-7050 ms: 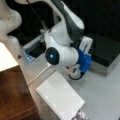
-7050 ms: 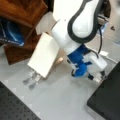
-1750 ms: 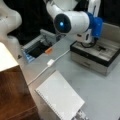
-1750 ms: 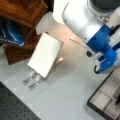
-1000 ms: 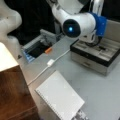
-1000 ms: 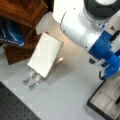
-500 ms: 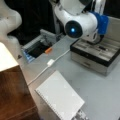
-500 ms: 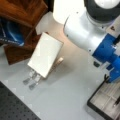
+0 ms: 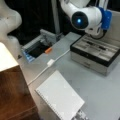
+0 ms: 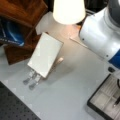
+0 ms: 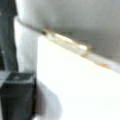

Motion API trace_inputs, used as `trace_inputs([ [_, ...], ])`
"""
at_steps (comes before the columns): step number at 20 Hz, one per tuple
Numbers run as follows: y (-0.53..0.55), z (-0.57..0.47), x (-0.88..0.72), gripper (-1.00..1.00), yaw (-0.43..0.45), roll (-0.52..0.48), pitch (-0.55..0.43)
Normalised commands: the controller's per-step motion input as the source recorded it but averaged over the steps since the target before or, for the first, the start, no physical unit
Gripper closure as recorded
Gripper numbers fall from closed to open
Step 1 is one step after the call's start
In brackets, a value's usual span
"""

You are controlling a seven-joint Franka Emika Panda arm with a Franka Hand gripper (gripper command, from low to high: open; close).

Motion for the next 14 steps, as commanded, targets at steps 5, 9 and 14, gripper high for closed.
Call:
trace_inputs([
  [5, 0.52, -0.04, -0.14, -1.00, -0.299, -0.097, -0.025],
  [9, 0.04, 0.01, 0.09, -1.00, -0.215, 0.057, 0.067],
  [14, -0.04, -0.03, 0.09, -1.00, -0.127, 0.105, 0.116],
])
